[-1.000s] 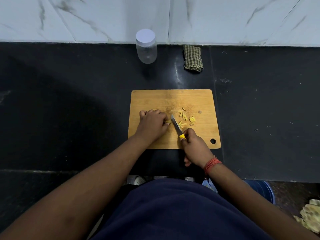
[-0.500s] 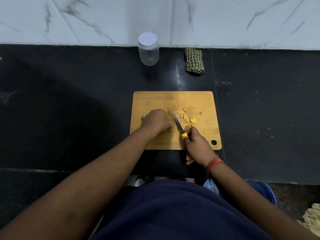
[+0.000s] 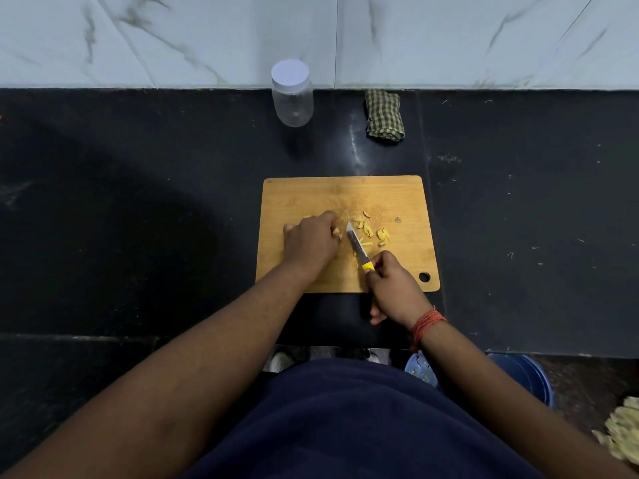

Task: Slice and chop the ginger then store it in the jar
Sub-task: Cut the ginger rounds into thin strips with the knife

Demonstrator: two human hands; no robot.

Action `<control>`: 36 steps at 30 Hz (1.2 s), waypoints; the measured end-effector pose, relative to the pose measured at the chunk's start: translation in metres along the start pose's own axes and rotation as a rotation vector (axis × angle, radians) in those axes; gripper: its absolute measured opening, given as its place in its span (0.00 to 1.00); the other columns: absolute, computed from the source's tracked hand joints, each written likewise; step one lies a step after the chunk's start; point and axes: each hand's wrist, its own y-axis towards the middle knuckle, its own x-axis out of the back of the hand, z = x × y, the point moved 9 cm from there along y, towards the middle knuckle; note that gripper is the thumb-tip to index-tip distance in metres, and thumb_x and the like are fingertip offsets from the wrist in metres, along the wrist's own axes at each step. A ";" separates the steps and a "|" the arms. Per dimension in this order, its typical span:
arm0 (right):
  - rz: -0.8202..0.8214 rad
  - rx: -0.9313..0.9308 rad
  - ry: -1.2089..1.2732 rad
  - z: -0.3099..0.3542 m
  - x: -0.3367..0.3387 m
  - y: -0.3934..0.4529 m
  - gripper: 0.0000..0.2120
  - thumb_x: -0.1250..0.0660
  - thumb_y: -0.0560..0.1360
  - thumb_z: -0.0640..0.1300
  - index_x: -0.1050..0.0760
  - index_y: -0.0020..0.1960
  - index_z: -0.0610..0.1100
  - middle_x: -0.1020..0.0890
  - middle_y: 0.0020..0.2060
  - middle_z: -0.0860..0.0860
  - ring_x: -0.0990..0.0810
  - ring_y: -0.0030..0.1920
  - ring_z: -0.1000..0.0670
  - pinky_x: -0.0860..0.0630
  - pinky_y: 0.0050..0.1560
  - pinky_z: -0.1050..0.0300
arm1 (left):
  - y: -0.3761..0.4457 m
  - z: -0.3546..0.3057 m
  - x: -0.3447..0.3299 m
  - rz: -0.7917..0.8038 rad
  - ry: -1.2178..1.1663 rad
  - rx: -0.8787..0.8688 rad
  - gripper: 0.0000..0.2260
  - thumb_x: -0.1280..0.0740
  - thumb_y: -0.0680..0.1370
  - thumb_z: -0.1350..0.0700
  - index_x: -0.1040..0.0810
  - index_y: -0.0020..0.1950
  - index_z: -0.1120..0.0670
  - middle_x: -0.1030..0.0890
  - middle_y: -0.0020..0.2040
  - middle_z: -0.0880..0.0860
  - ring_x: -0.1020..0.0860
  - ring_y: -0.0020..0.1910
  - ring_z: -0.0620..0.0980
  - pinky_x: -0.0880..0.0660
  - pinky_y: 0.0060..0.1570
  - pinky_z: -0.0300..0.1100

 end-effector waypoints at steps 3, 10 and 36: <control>0.000 0.004 -0.005 -0.003 0.000 0.000 0.03 0.42 0.82 0.42 0.35 0.54 0.44 0.22 0.38 0.42 0.24 0.22 0.49 0.19 0.26 0.49 | -0.001 0.000 -0.001 -0.024 0.047 -0.049 0.09 0.34 0.80 0.47 0.23 0.57 0.48 0.21 0.51 0.48 0.22 0.51 0.51 0.33 0.58 0.53; -0.020 0.040 -0.084 0.004 -0.003 0.000 0.04 0.43 0.82 0.42 0.36 0.55 0.44 0.23 0.35 0.43 0.24 0.22 0.48 0.25 0.22 0.56 | -0.005 -0.001 0.002 -0.063 0.144 -0.144 0.12 0.37 0.81 0.47 0.23 0.62 0.47 0.24 0.55 0.49 0.23 0.52 0.50 0.35 0.57 0.52; -0.072 0.084 -0.261 0.027 -0.023 0.005 0.11 0.47 0.79 0.36 0.41 0.60 0.42 0.23 0.35 0.40 0.26 0.21 0.44 0.31 0.16 0.58 | -0.003 -0.004 0.003 -0.091 0.183 -0.372 0.05 0.33 0.79 0.54 0.18 0.52 0.49 0.21 0.50 0.45 0.22 0.50 0.49 0.34 0.55 0.52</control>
